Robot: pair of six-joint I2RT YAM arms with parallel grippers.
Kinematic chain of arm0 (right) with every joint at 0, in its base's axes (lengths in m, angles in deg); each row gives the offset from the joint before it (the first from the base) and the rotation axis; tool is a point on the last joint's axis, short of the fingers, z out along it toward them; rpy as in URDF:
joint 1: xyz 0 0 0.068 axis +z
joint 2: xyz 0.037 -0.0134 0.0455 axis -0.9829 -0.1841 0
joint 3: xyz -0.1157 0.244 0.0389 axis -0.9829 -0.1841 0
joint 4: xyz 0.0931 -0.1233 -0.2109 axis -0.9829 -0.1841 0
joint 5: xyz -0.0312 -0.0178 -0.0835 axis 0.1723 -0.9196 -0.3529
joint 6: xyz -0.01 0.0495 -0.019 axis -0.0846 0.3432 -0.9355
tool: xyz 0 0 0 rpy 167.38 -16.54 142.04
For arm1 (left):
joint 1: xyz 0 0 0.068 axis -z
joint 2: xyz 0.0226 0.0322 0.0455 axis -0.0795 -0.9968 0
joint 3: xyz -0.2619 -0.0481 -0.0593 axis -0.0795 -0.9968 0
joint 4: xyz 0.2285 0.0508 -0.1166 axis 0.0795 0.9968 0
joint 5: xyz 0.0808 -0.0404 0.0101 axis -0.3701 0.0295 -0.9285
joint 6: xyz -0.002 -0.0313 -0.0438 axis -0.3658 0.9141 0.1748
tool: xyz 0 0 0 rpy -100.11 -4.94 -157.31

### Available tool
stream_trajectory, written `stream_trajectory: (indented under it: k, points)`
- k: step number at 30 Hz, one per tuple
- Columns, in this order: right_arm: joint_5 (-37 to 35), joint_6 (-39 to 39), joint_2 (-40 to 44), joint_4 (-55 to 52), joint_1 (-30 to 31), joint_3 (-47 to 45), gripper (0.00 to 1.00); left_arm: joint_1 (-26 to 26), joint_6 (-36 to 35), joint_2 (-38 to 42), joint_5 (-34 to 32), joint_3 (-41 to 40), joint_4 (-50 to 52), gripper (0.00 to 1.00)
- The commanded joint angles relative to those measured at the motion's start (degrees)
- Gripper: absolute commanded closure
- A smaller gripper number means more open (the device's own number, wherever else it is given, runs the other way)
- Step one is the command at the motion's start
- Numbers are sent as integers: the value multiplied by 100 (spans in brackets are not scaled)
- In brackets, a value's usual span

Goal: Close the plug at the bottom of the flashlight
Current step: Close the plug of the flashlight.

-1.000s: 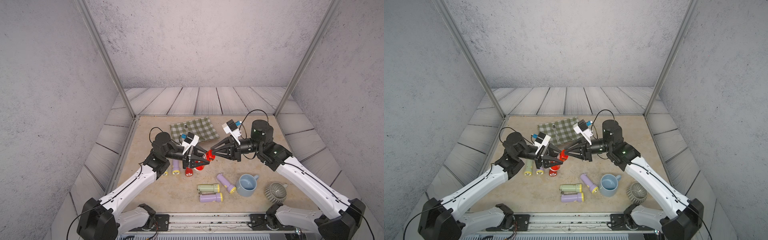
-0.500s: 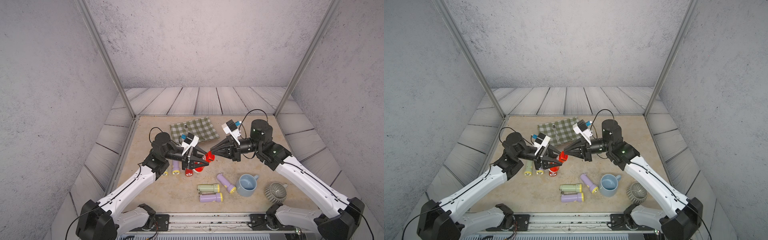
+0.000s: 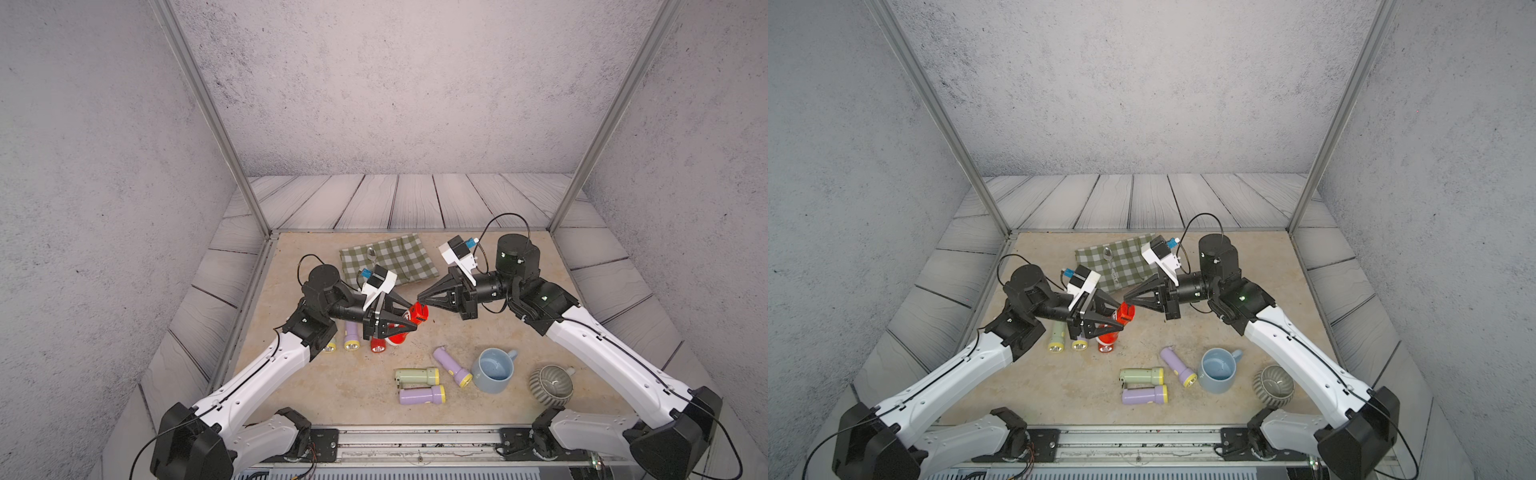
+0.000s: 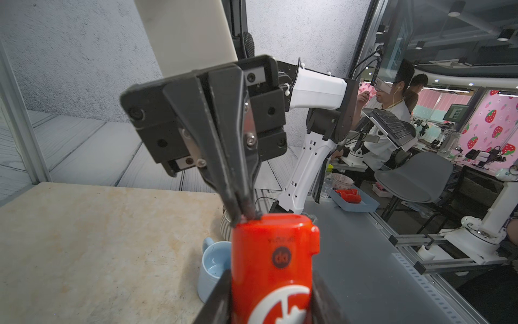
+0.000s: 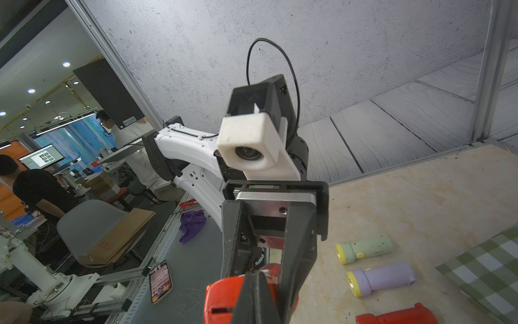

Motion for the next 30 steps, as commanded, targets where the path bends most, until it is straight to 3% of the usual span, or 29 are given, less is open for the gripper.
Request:
stream_trajectory:
  k: [1,6,9,15,19,22,26,30]
  points:
    - [-279,-96,-188,-483,66,59,100,24,-81,146,-44,245,-446,100]
    - [-1210,-248,-159,-725,-10,184,100,27,-112,136,-109,246,-357,100]
    - [-2137,-215,12,-769,-87,127,100,22,-186,165,-357,255,-129,100]
    - [-4399,-286,498,-1151,-140,-182,100,22,-262,250,-1662,381,814,100]
    - [-5379,-226,685,-1438,-145,-370,97,26,112,182,-2620,372,1049,100]
    - [-5557,-153,711,-1619,-142,-500,95,27,184,116,-3484,472,1613,100]
    - [-5428,-12,682,-1737,-144,-748,95,22,286,-82,-5306,766,2786,100]
    - [-5482,-71,767,-1827,-139,-990,95,22,540,-263,-5615,673,2905,100]
